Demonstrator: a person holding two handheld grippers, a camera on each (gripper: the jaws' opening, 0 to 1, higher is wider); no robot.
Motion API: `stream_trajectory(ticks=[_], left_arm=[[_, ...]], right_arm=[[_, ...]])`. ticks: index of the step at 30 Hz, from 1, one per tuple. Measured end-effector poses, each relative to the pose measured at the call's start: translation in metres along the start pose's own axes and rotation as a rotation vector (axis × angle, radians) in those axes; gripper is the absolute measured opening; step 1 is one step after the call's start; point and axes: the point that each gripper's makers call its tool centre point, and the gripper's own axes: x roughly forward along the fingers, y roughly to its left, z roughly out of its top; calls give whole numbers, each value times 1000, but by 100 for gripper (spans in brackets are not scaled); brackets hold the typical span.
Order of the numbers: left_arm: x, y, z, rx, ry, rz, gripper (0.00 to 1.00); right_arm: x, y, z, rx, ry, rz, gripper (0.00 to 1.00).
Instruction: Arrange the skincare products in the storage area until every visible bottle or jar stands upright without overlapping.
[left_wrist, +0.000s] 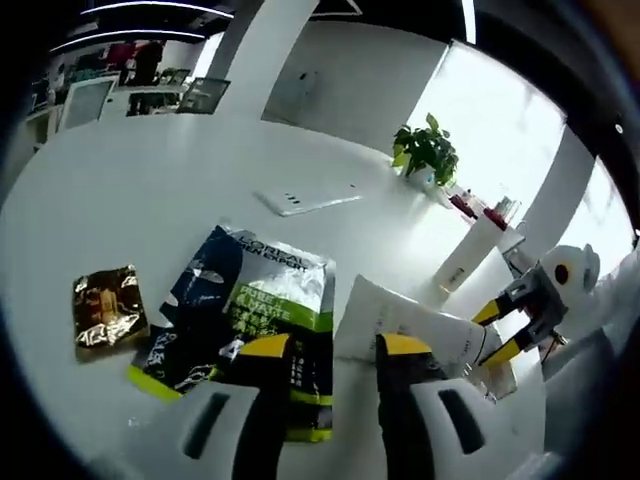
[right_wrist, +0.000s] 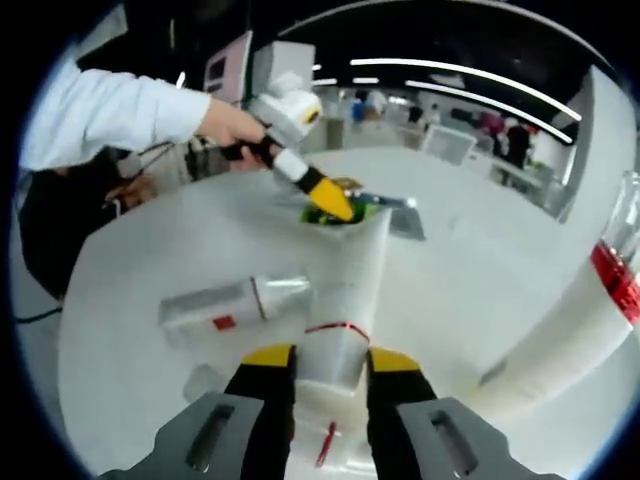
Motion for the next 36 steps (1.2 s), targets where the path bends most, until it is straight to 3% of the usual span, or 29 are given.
stream_trajectory(ticks=[5,8,11,20,26,29,36], left_arm=[[7,4,3,49,18,7,31],[12,-9,1,70,56,-77,30],[16,-6,4,78,75,-93,25],[23,-11,4,95,167,-216,24],[24,-18,2,91,224,-269,20],[25,-27,2,83,224,-307,15],[20,-21,4,50,253,-255,8]], right_arm=[[-1,1,0,4,-12,14,20],[0,2,0,5,-13,16,20],[-1,2,0,8,-15,18,21],[-4,0,-3,30,-46,38,21],[-5,-1,-2,23,-79,51,20],[-4,-2,-2,35,-91,61,21],[-3,0,0,38,-101,64,20]])
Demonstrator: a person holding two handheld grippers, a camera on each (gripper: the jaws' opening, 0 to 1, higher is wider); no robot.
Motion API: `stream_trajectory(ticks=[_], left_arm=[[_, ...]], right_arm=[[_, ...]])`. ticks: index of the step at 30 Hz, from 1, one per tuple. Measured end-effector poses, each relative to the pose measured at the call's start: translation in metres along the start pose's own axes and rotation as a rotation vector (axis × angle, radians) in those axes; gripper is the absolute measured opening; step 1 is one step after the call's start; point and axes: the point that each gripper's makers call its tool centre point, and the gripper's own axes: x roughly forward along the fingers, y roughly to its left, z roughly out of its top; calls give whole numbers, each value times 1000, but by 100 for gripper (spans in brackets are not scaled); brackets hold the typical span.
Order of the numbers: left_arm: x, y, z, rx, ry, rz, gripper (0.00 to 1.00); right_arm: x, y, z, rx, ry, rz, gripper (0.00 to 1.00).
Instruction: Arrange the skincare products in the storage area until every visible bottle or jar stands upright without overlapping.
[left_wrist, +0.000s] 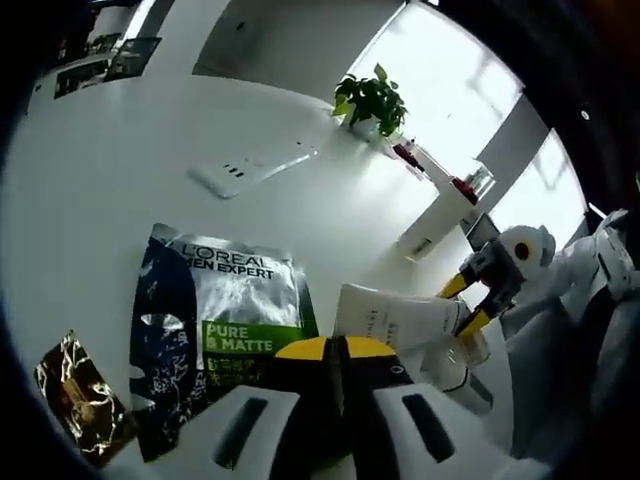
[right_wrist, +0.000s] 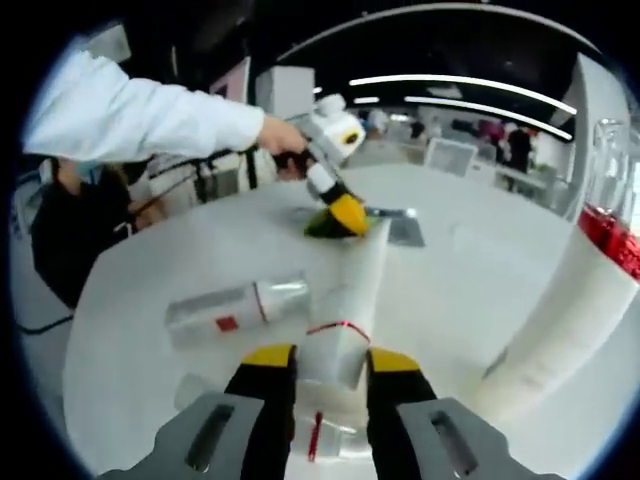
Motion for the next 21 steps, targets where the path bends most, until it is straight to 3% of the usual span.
stream_trajectory(ticks=[1,11,17,21], left_arm=[[-1,-3,-4,-4,31,0,8],[-8,-8,-11,92,120,20,7],[-14,-13,-6,115,122,9,7],[-17,-14,-12,145,175,19,6]], right_arm=[[0,0,1,-14,-1,0,20],[-1,3,1,-59,-13,8,20],[-3,5,2,-53,-38,11,19],[-4,8,3,-55,-49,23,19]])
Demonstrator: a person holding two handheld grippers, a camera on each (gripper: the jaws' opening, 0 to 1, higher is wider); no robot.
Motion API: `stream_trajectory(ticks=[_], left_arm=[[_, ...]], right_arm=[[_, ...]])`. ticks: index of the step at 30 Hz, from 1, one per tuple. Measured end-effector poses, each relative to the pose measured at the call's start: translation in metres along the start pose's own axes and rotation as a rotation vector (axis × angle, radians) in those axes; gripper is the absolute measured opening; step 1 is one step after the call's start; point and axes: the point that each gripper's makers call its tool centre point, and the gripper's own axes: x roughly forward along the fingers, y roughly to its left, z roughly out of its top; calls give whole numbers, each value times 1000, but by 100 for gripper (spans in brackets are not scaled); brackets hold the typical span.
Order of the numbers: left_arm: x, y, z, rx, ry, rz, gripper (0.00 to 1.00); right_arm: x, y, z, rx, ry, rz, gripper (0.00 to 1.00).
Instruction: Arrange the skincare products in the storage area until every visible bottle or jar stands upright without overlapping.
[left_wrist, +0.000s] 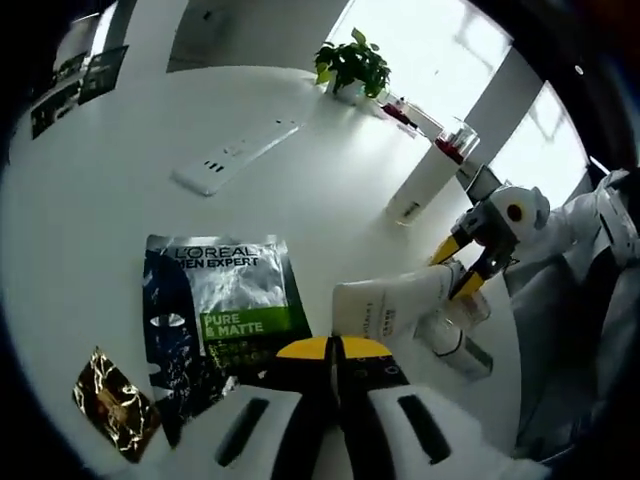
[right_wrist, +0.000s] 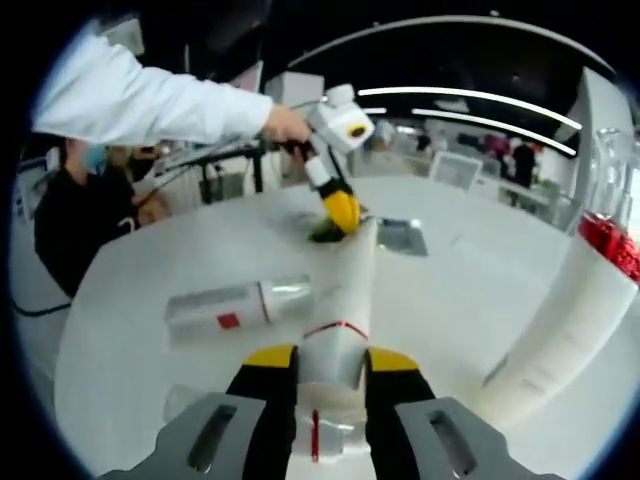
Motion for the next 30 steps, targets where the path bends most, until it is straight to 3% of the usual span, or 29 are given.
stream_trajectory(ticks=[3,6,13,20,30], left_arm=[[-7,-3,-1,2,14,-17,6],[-14,-6,-3,24,34,-21,6],[-29,-10,5,42,27,-6,5],[-38,-20,16,77,31,30,5],[-55,-45,40,144,20,20,4]], right_arm=[[0,1,2,-3,-19,2,19],[0,2,4,56,-45,10,17],[2,4,8,47,-52,16,17],[0,3,10,61,-53,10,16],[-2,1,13,73,-62,5,16]])
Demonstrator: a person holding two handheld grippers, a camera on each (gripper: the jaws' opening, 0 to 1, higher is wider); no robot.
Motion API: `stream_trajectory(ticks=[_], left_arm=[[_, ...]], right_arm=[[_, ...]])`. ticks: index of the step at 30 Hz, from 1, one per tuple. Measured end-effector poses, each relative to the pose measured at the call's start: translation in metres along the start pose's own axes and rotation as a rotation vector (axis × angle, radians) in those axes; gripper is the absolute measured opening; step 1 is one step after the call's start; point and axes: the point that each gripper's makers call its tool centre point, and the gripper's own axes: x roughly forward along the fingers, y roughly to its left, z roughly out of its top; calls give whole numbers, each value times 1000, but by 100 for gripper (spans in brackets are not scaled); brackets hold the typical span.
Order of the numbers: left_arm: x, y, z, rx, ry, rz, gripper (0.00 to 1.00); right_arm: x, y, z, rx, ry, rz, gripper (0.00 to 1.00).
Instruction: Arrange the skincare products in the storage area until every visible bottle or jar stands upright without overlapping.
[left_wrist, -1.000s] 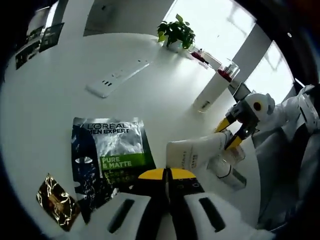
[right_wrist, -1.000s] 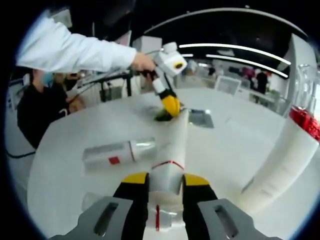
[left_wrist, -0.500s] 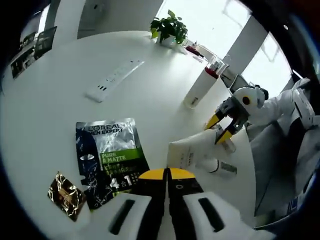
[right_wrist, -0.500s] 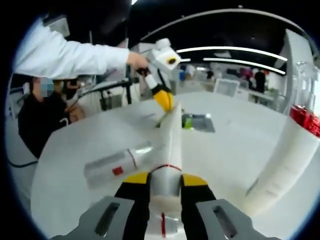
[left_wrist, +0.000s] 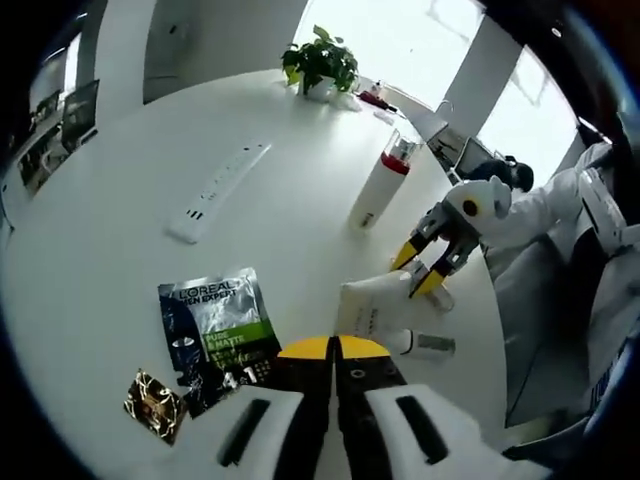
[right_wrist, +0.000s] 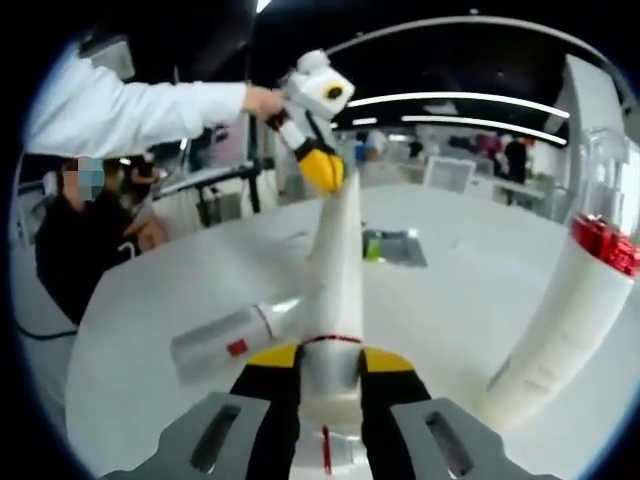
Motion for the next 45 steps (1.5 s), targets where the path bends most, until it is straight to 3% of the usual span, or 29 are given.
stream_trajectory(ticks=[11,16,26,33,45], left_arm=[[-8,-30,27,83,-20,-41,5],[-9,-43,37,84,-35,-61,5],[-4,-91,68,179,-67,-109,5],[1,-106,82,222,-84,-122,5],[9,-108,95,254,-91,-116,5]], right_arm=[[-4,-2,-1,3,-5,-2,15],[-8,-1,-3,0,1,3,15],[-13,-4,-8,-23,21,-18,15],[-14,-9,-10,-17,29,-52,13],[-8,-27,-9,0,32,-102,13]])
